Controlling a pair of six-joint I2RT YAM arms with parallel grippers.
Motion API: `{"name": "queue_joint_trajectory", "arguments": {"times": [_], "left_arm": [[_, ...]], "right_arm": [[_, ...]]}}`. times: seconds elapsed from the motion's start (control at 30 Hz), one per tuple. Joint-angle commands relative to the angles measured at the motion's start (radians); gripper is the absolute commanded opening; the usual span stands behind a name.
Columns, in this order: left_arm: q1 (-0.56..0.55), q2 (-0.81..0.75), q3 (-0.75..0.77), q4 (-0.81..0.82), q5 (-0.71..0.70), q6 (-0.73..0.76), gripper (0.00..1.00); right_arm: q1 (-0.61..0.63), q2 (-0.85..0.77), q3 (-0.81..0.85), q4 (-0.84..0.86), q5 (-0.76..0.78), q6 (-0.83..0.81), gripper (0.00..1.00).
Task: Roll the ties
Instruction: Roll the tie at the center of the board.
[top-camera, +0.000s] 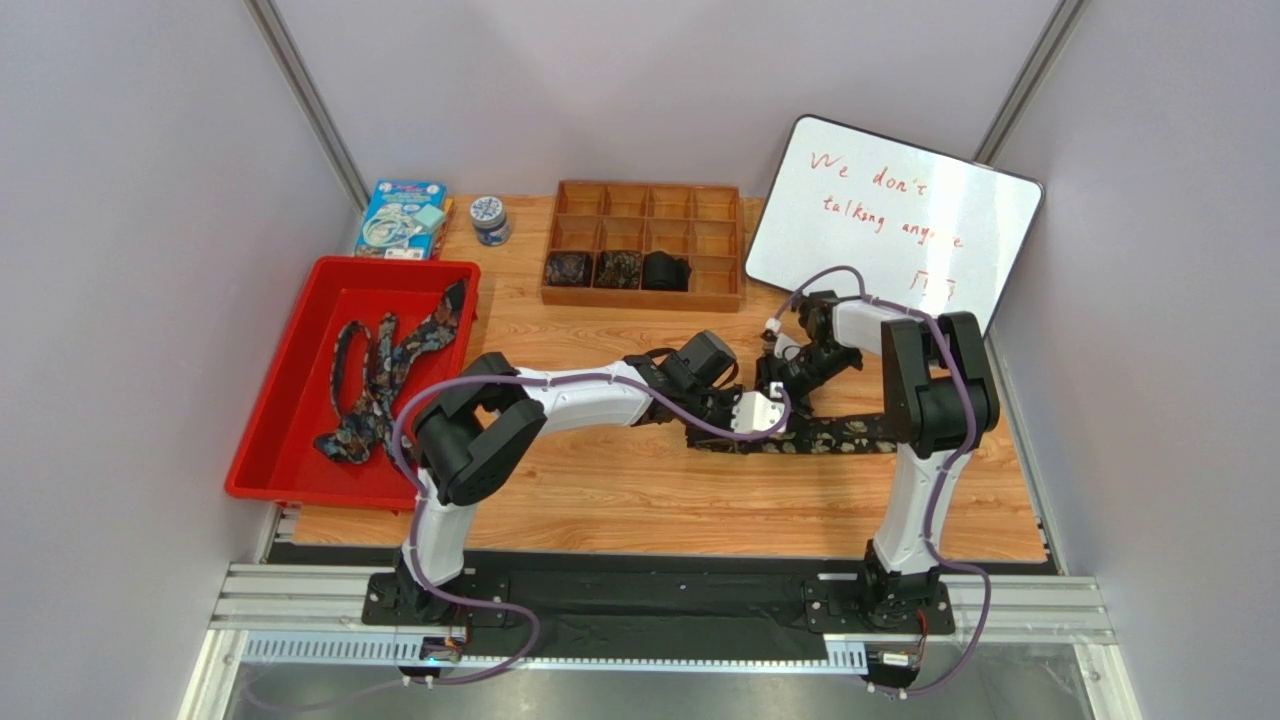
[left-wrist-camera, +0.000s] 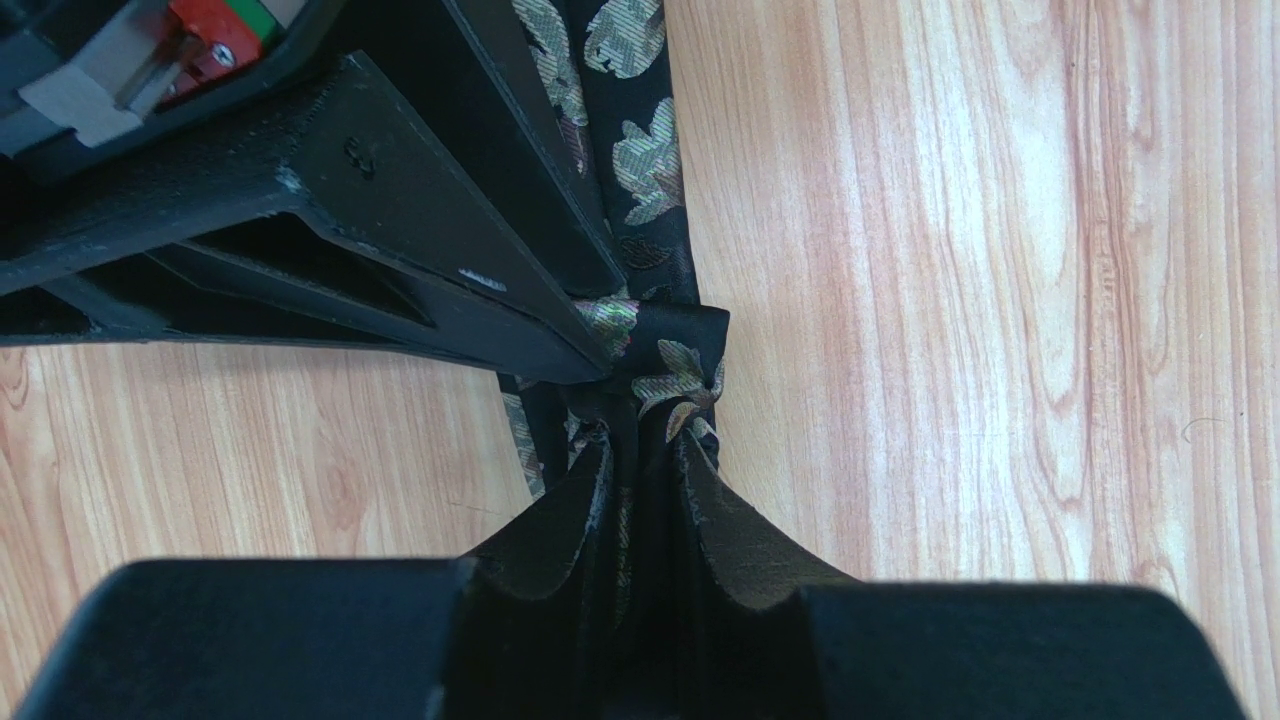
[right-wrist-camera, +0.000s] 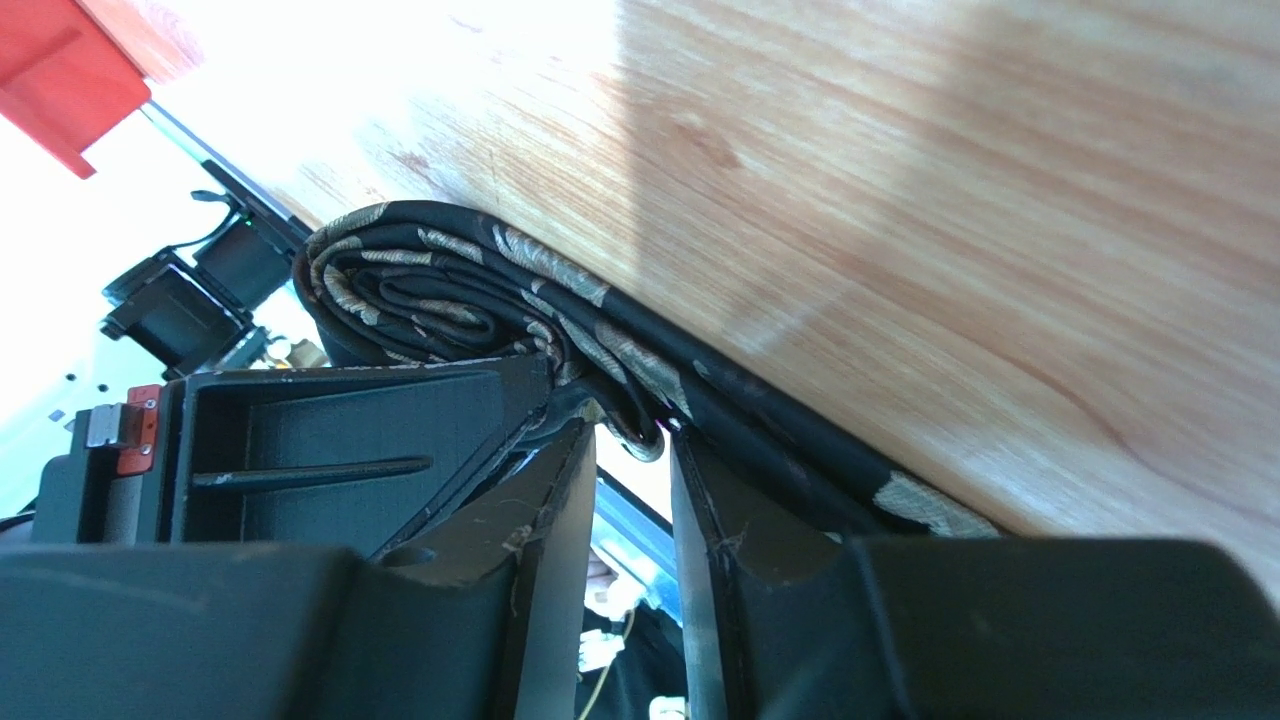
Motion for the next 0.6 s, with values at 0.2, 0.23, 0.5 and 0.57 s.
{"name": "queue_joint_trajectory", "arguments": {"times": [0.2,0.23,0.5,0.57], "left_arm": [[0.019,0.022,-0.013,-0.101,-0.025,-0.006,0.28],[0.025,0.008,-0.01,-0.103,-0.023,-0.026,0.33],[0.086,-0.087,-0.051,-0.112,0.009,-0.046,0.56],[0.089,-0.098,-0.068,-0.115,0.007,-0.037,0.57]], "right_arm": [[0.034,0.03,0.035,0.026,0.162,-0.041,0.0],[0.034,0.03,0.035,0.032,0.196,-0.04,0.0],[0.053,0.045,0.03,0.04,0.27,-0.04,0.0],[0.056,0.04,0.03,0.041,0.287,-0.041,0.0]]}}
